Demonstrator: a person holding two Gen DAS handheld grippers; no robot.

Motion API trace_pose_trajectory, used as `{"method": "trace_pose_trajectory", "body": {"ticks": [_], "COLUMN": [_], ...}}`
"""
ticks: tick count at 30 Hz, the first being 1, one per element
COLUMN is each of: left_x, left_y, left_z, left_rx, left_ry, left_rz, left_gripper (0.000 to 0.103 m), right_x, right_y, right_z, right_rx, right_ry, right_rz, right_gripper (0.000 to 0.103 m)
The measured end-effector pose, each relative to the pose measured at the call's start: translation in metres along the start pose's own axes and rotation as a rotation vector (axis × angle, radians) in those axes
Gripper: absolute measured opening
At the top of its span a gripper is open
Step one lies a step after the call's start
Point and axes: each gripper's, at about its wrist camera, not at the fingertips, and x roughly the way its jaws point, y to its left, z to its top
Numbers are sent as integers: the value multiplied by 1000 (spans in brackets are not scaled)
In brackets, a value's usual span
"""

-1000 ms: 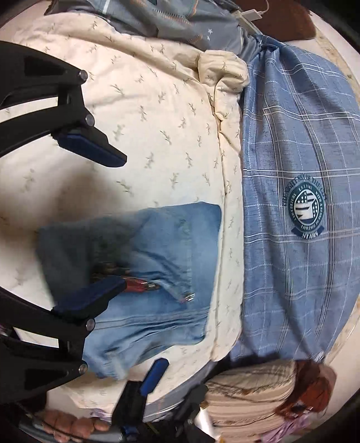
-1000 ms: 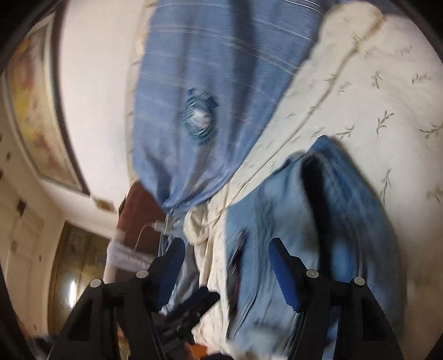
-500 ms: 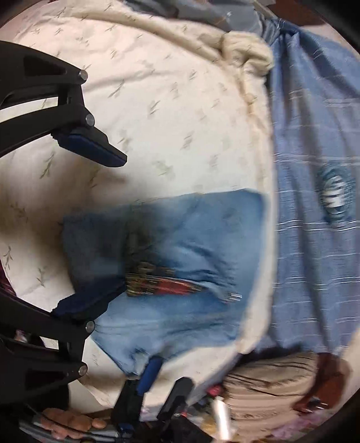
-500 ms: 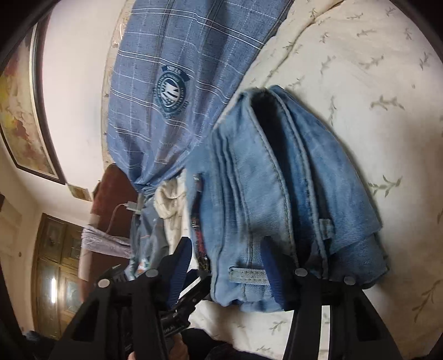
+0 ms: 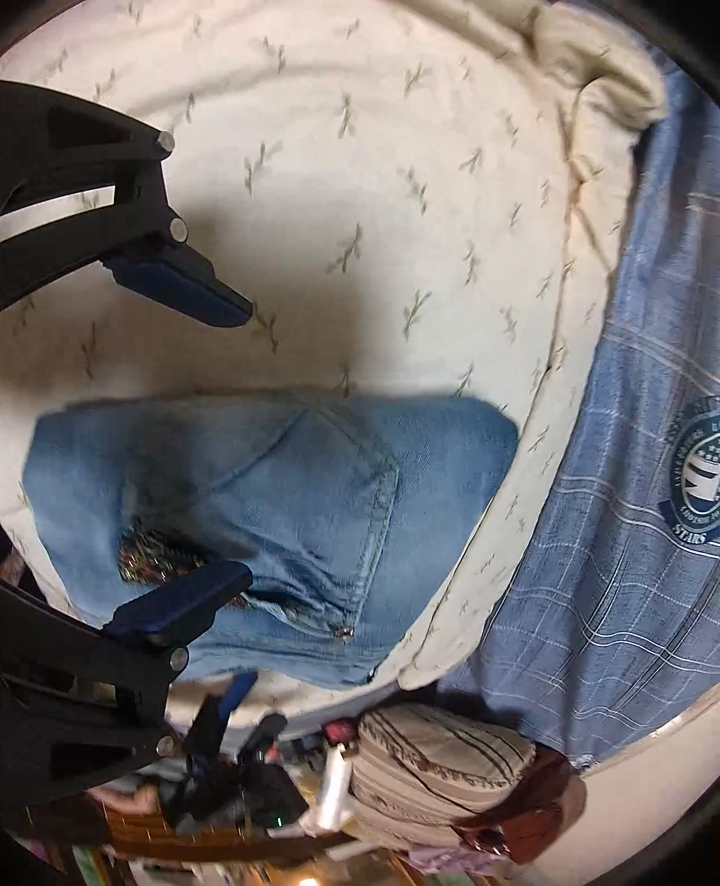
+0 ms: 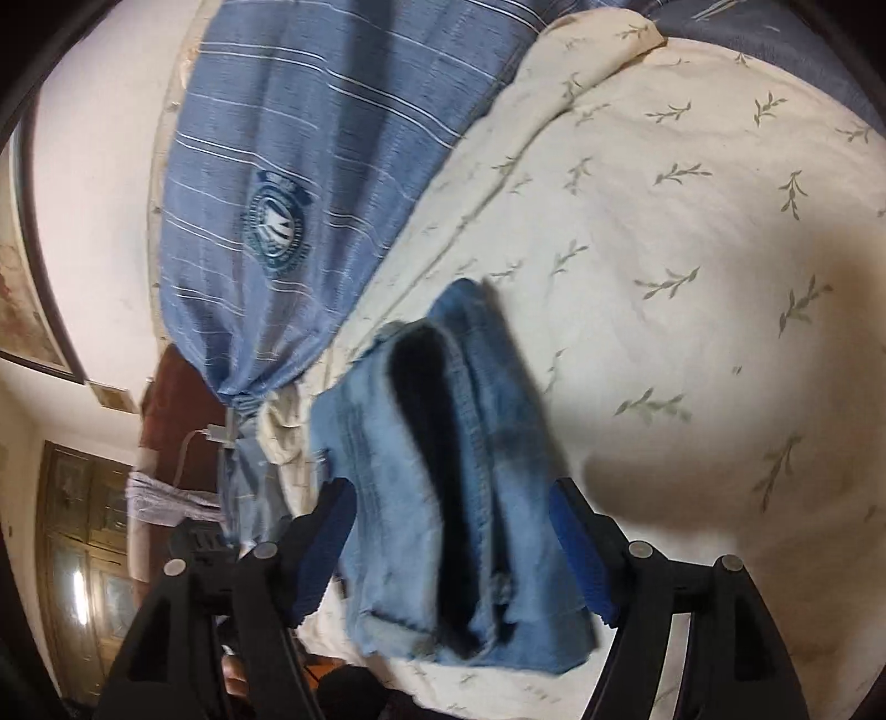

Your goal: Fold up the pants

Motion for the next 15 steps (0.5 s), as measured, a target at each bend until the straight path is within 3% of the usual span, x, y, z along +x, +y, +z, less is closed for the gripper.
{"method": "trace_pose_trajectory", "body": {"ticks": [10,15], "left_x": [27,33], "left_y": [2,5], "left_z": [13,16], "left_rx": [-34,-28], "left_ry": [38,37], "left_rz": [-183,-225], "left_gripper": [88,88], "right_x": [28,36], "right_y": [-5,2], "right_z": [9,11], "right_rx": [-41,-77], "right_ry": [64,97], "right_rz": [76,113], "right_gripper": [75,84]}}
